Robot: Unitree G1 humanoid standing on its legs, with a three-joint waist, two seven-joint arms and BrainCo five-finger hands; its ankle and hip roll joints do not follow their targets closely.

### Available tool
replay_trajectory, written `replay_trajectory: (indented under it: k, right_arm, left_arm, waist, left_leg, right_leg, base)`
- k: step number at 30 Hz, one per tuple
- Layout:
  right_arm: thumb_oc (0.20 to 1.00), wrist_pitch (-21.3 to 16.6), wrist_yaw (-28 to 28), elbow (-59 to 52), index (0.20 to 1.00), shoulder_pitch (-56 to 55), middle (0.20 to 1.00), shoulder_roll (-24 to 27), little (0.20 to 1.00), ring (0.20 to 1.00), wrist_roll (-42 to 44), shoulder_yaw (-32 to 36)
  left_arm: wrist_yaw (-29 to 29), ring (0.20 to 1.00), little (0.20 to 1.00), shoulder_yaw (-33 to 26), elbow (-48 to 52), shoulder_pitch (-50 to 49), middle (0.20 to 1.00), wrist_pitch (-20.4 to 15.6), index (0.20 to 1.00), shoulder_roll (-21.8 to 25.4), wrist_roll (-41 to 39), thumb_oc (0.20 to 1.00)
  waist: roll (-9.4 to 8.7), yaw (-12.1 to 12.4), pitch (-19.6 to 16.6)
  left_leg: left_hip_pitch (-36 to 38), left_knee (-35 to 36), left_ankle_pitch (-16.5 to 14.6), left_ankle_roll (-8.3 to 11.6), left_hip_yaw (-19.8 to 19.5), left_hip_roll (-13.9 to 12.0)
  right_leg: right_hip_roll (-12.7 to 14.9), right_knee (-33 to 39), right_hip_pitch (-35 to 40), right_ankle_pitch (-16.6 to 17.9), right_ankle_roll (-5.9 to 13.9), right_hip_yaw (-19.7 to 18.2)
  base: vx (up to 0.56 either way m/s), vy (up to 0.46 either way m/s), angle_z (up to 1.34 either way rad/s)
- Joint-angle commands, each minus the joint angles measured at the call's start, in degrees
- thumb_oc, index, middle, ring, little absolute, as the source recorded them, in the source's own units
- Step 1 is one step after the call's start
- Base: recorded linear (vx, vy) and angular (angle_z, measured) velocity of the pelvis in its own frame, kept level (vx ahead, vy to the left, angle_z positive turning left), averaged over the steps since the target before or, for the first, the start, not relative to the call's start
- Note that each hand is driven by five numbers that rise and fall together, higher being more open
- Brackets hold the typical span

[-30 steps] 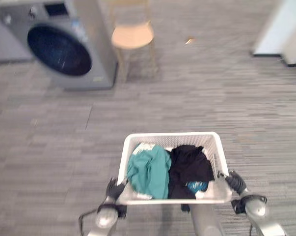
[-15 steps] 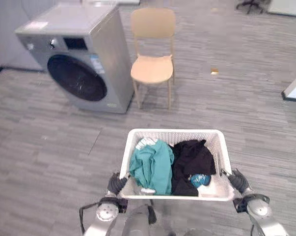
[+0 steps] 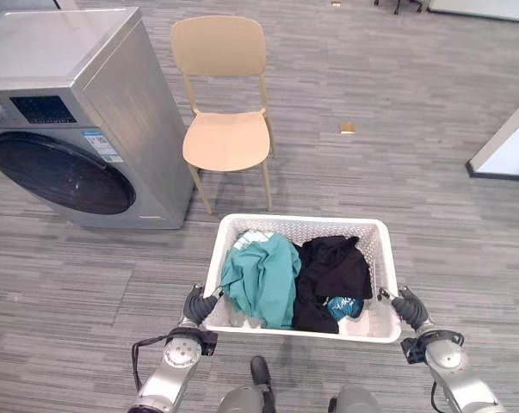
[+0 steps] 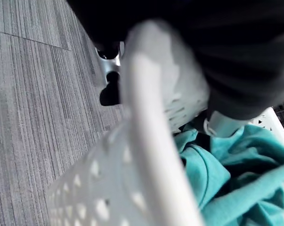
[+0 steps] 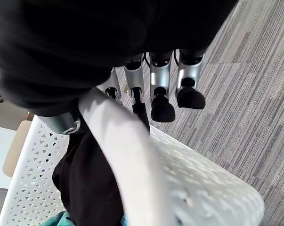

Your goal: Grab the laundry basket,head to the washer,open it,put in the laundry and shut it.

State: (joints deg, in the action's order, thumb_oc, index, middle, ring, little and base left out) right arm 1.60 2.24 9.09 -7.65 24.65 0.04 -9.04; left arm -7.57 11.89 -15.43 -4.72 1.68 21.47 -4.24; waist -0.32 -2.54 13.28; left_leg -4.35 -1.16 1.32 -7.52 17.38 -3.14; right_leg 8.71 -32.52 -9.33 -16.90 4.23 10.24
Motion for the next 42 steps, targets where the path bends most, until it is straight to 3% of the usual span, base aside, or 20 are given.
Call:
replay_trajectory:
  k: [1, 3, 4, 7, 8, 11, 13, 18, 22, 23, 26, 29, 30, 31, 35, 36, 37, 39, 40, 42]
  right_arm:
    - [0.200, -5.55, -1.26, -3.57, 0.200, 3.05, 0.200, -1.60, 0.200, 0.200, 4.85, 2.39]
    - [0.200, -5.55, -1.14, -2.66, 0.200, 2.79, 0.200, -1.58, 0.200, 0.200, 4.65, 2.40]
    - [0.200, -5.76, -1.69, -3.16, 0.200, 0.44, 0.200, -0.98, 0.200, 0.200, 4.93, 3.81]
    - [0.200, -5.66, -1.57, -2.80, 0.200, 0.02, 0.200, -0.12, 0.200, 0.200, 4.93, 4.58]
    - [0.200, -5.60, -1.10, -2.43, 0.200, 0.08, 0.200, 0.57, 0.200, 0.200, 5.02, 5.26]
    - [0.200, -5.15, -0.85, -2.35, 0.200, -0.26, 0.200, 1.08, 0.200, 0.200, 4.88, 5.74]
    - [0.200, -4.95, -0.65, -2.22, 0.200, -0.23, 0.200, 1.31, 0.200, 0.200, 4.73, 5.74]
    - [0.200, -4.86, -0.21, -1.37, 0.200, -0.58, 0.200, 1.08, 0.200, 0.200, 4.51, 5.38]
    - [0.200, -4.88, -0.01, -1.37, 0.200, -0.53, 0.200, 1.04, 0.200, 0.200, 4.17, 5.10]
    - [0.200, -5.04, -0.05, -1.44, 0.200, -0.61, 0.200, 1.11, 0.200, 0.200, 4.14, 5.23]
    - [0.200, -5.04, -0.30, -1.69, 0.200, -1.26, 0.200, 0.58, 0.200, 0.200, 4.20, 5.81]
    - [0.200, -5.12, -0.74, -1.89, 0.200, -1.73, 0.200, -0.54, 0.200, 0.200, 3.99, 6.32]
    - [0.200, -4.85, -0.73, -1.98, 0.200, -0.50, 0.200, -0.78, 0.200, 0.200, 3.15, 5.40]
    - [0.200, -4.85, -0.72, -1.96, 0.200, -0.47, 0.200, -0.81, 0.200, 0.200, 3.14, 5.39]
    - [0.200, -5.08, -0.86, -2.28, 0.200, 1.71, 0.200, -2.15, 0.200, 0.200, 3.04, 3.77]
    - [0.200, -4.92, -1.26, -2.15, 0.200, 2.01, 0.200, -2.07, 0.200, 0.200, 2.72, 3.29]
    - [0.200, -4.92, -1.26, -2.14, 0.200, 2.02, 0.200, -2.05, 0.200, 0.200, 2.72, 3.26]
    - [0.200, -4.67, -1.44, -1.65, 0.200, 2.80, 0.200, -1.60, 0.200, 0.200, 3.01, 3.15]
    - [0.200, -4.60, -1.46, -1.44, 0.200, 2.86, 0.200, -1.68, 0.200, 0.200, 3.38, 3.22]
    - [0.200, -4.52, -1.55, -1.44, 0.200, 2.90, 0.200, -1.61, 0.200, 0.200, 3.63, 3.34]
  left_arm:
    - [1.27, 0.200, 0.200, -1.66, 5.61, -1.33, 0.200, -5.41, 0.200, 0.58, -3.25, 0.200]
    - [0.97, 0.200, 0.200, -2.10, 4.48, -1.21, 0.200, -5.33, 0.200, -0.02, -2.66, 0.200]
    - [2.72, 0.200, 0.200, -1.55, 5.03, -1.95, 0.200, -5.82, 0.200, -0.63, -1.56, 0.200]
    - [3.12, 0.200, 0.200, -1.57, 5.06, -2.09, 0.200, -5.79, 0.200, -1.01, -1.82, 0.200]
    - [3.20, 0.200, 0.200, -1.54, 4.86, -1.95, 0.200, -5.70, 0.200, -1.29, -2.08, 0.200]
    - [3.50, 0.200, 0.200, -1.24, 4.90, -1.77, 0.200, -5.30, 0.200, -1.29, -1.97, 0.200]
    - [3.58, 0.200, 0.200, -1.17, 4.80, -1.67, 0.200, -5.07, 0.200, -1.32, -1.73, 0.200]
    - [3.69, 0.200, 0.200, -1.33, 5.32, -1.81, 0.200, -4.64, 0.200, -0.88, -0.89, 0.200]
    - [3.40, 0.200, 0.200, -1.59, 5.57, -1.93, 0.200, -4.50, 0.200, -0.80, -1.18, 0.200]
    - [3.07, 0.200, 0.200, -1.78, 5.90, -1.86, 0.200, -4.53, 0.200, -0.73, -1.68, 0.200]
    - [3.10, 0.200, 0.200, -1.63, 6.16, -1.81, 0.200, -4.55, 0.200, -0.42, -1.97, 0.200]
    - [3.81, 0.200, 0.200, -1.00, 6.42, -1.40, 0.200, -4.68, 0.200, 0.38, -1.49, 0.200]
    - [3.33, 0.200, 0.200, -0.67, 6.03, -0.50, 0.200, -4.59, 0.200, 1.09, -1.47, 0.200]
    - [3.33, 0.200, 0.200, -0.68, 6.02, -0.48, 0.200, -4.60, 0.200, 1.12, -1.47, 0.200]
    - [2.84, 0.200, 0.200, -0.65, 5.72, 0.59, 0.200, -4.81, 0.200, 3.18, -1.41, 0.200]
    - [2.86, 0.200, 0.200, -0.56, 5.69, 0.88, 0.200, -4.74, 0.200, 3.34, -1.25, 0.200]
    - [2.86, 0.200, 0.200, -0.58, 5.69, 0.87, 0.200, -4.74, 0.200, 3.32, -1.24, 0.200]
    - [2.90, 0.200, 0.200, -1.32, 5.86, 0.76, 0.200, -4.70, 0.200, 2.81, -0.92, 0.200]
    - [2.87, 0.200, 0.200, -1.41, 5.55, 0.66, 0.200, -4.59, 0.200, 2.53, -1.07, 0.200]
    - [2.87, 0.200, 0.200, -1.67, 5.21, 0.65, 0.200, -4.53, 0.200, 2.16, -1.17, 0.200]
  waist:
    - [-2.52, -1.36, -0.37]
    - [-2.59, -2.31, 0.16]
    - [-3.20, -2.66, -0.54]
    - [-2.73, -2.79, -0.97]
    - [-2.81, -2.68, -0.82]
    - [-1.96, -2.85, -0.79]
    - [-1.83, -2.53, -0.79]
    - [-1.17, -1.38, -0.22]
    - [-1.18, -0.74, -0.03]
    - [-0.97, -0.48, -0.35]
    - [-1.08, -0.52, -0.86]
    - [-1.96, -0.60, -2.59]
    - [-2.74, -0.65, -3.00]
    - [-2.82, -0.54, -3.06]
    - [-4.29, -0.25, -3.59]
    - [-4.28, -0.83, -3.67]
    - [-4.31, -0.77, -3.66]
    - [-3.16, -2.59, -2.29]
    - [-3.12, -3.04, -1.91]
    - [-3.34, -3.38, -1.28]
  left_leg:
    - [3.58, -3.53, -5.10, 8.23, 0.90, -0.25]
    - [4.96, -3.34, -6.04, 8.38, -0.56, 0.85]
    - [4.22, -7.86, -9.01, 8.81, -1.93, 2.02]
    - [3.35, -12.78, -9.87, 10.51, -2.20, 1.48]
    - [1.77, -16.94, -8.47, 12.19, -1.02, -0.26]
    - [0.64, -14.31, -7.97, 11.90, 1.34, -2.96]
    - [-1.37, -11.80, -6.19, 11.84, 0.60, -3.13]
    - [-5.79, -3.03, 2.68, 13.87, -2.65, -6.17]
    - [-7.10, 0.93, 5.19, 14.77, -4.60, -8.48]
    - [-8.26, 2.33, 6.44, 15.30, -5.73, -10.50]
    - [-9.72, 0.42, 7.92, 16.02, -4.49, -13.31]
    - [-10.91, -6.70, 6.11, 15.73, -0.88, -12.00]
    - [-10.86, -9.98, 2.84, 13.90, 0.87, -10.40]
    - [-10.91, -10.06, 2.75, 13.85, 1.02, -10.36]
    - [-8.09, -12.57, -4.22, 10.97, 3.94, -7.53]
    - [-5.04, -10.90, -5.58, 10.07, 3.91, -5.34]
    - [-4.92, -10.75, -5.59, 10.05, 4.01, -5.29]
    - [1.34, -5.62, -5.90, 8.51, 3.82, -1.74]
    - [3.72, -4.59, -7.51, 8.68, 2.76, -0.72]
    - [4.10, -4.28, -6.85, 8.11, 2.98, -0.15]
  right_leg:
    - [-1.22, 18.05, -1.05, 12.29, 3.97, 3.78]
    - [-3.02, 21.55, -2.54, 13.15, 3.92, 2.37]
    - [-3.94, 24.83, 0.74, 13.49, 2.41, -0.39]
    - [-3.36, 26.04, 2.26, 13.63, 1.52, 1.21]
    - [-2.69, 27.69, 4.21, 13.24, 1.06, 2.74]
    - [-2.87, 29.64, 6.93, 12.05, 0.82, 4.84]
    - [-2.98, 29.77, 7.40, 11.56, 0.71, 4.97]
    - [-4.20, 28.59, 10.28, 7.47, 0.48, 4.57]
    - [-3.91, 26.45, 12.32, 5.04, 0.73, 3.09]
    - [-3.50, 25.47, 13.75, 3.66, 1.36, 1.89]
    - [-1.58, 24.02, 16.35, 1.99, 2.56, 0.90]
    - [2.20, 23.42, 19.51, 3.12, 4.65, 1.29]
    - [5.43, 18.95, 17.39, 7.23, 5.47, 0.51]
    - [5.55, 18.82, 17.21, 7.17, 5.53, 0.36]
    - [9.64, 11.75, 12.61, 14.18, 5.59, 0.44]
    - [7.12, 11.48, 9.46, 14.31, 4.77, -0.62]
    - [7.16, 11.36, 9.40, 14.24, 4.78, -0.73]
    - [0.81, 15.09, 2.38, 11.12, 3.64, 1.73]
    - [-0.71, 15.90, 0.14, 10.59, 4.05, 2.15]
    - [-1.21, 18.23, -0.55, 12.03, 3.68, 3.72]
  base:
    - [0.24, -0.004, 0.24]
    - [0.37, -0.078, 0.98]
    - [0.39, -0.155, 1.56]
    - [0.23, -0.109, 1.23]
    - [0.10, -0.063, 0.59]
    - [0.17, -0.018, 0.54]
    - [0.18, 0.043, 0.53]
    - [0.22, 0.073, 0.14]
    - [0.33, 0.178, -0.36]
    - [0.40, 0.284, -0.15]
    - [0.45, 0.310, -0.45]
    - [0.58, 0.418, -0.32]
    - [0.39, 0.352, 0.10]
    - [0.28, 0.339, 0.03]
    - [0.29, 0.291, -0.23]
    - [0.33, 0.246, -0.12]
    - [0.34, 0.315, 0.24]
    - [0.39, 0.245, 0.41]
    - [0.32, 0.107, -0.17]
    - [0.18, 0.012, -0.16]
